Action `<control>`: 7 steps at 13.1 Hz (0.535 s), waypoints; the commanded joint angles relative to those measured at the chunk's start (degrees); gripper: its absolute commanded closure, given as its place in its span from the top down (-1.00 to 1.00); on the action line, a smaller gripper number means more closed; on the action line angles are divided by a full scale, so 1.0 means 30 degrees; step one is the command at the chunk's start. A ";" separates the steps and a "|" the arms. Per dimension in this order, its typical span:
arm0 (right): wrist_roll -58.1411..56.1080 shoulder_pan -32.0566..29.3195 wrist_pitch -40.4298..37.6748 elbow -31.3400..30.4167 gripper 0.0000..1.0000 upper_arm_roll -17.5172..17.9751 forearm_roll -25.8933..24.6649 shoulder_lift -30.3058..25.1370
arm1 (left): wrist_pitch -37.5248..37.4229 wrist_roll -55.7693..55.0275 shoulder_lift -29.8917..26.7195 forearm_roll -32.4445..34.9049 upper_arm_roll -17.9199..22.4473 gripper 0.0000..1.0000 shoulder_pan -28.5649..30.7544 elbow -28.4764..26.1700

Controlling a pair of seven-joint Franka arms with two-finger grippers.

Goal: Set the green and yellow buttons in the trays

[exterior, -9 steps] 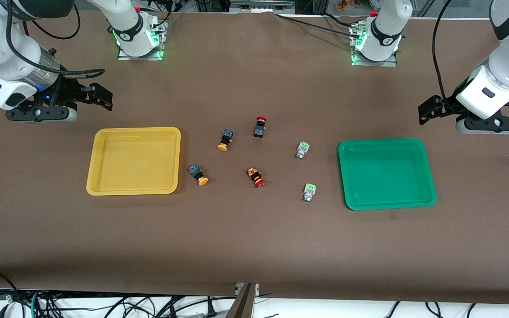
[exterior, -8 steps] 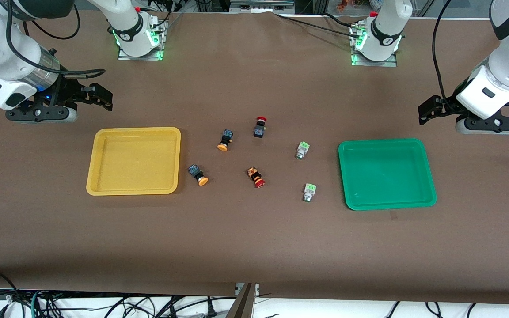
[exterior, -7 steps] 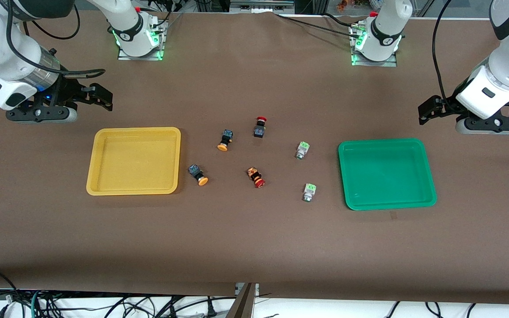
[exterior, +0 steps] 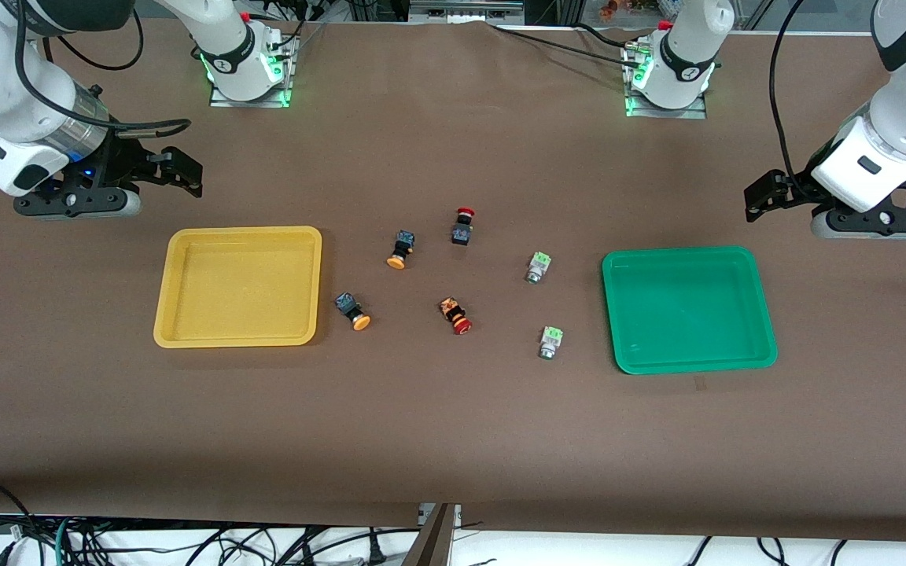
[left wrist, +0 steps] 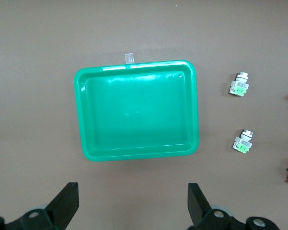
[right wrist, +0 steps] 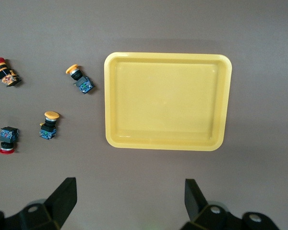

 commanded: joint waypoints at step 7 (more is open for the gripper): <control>-0.0342 -0.0437 -0.0230 0.0075 0.99 0.0385 -0.0038 -0.0133 | -0.0269 0.0290 -0.0194 -0.0245 -0.0003 1.00 -0.0206 -0.0041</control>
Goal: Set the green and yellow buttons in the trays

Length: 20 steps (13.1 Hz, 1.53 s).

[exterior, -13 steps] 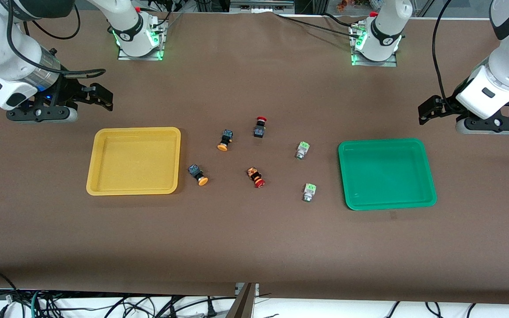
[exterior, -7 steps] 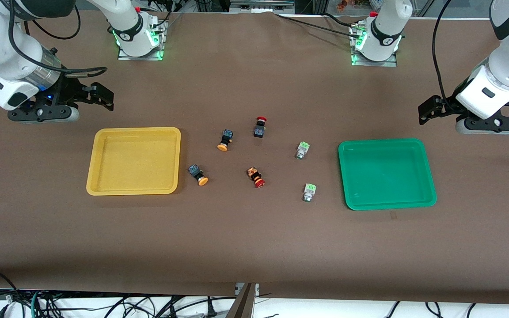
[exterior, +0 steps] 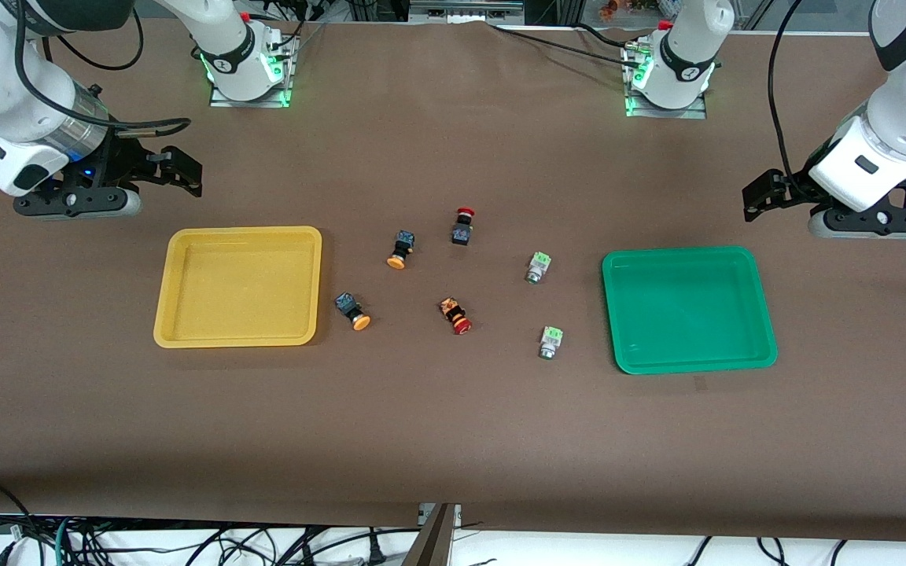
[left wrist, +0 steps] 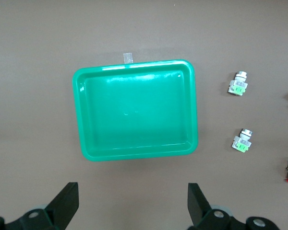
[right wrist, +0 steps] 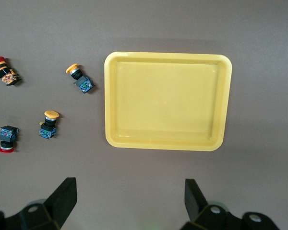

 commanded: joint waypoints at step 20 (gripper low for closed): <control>-0.0275 -0.0435 -0.0145 0.0046 0.99 0.0384 -0.0035 -0.0075 | -0.0536 0.0291 0.0978 -0.0332 0.0035 1.00 -0.0812 0.1160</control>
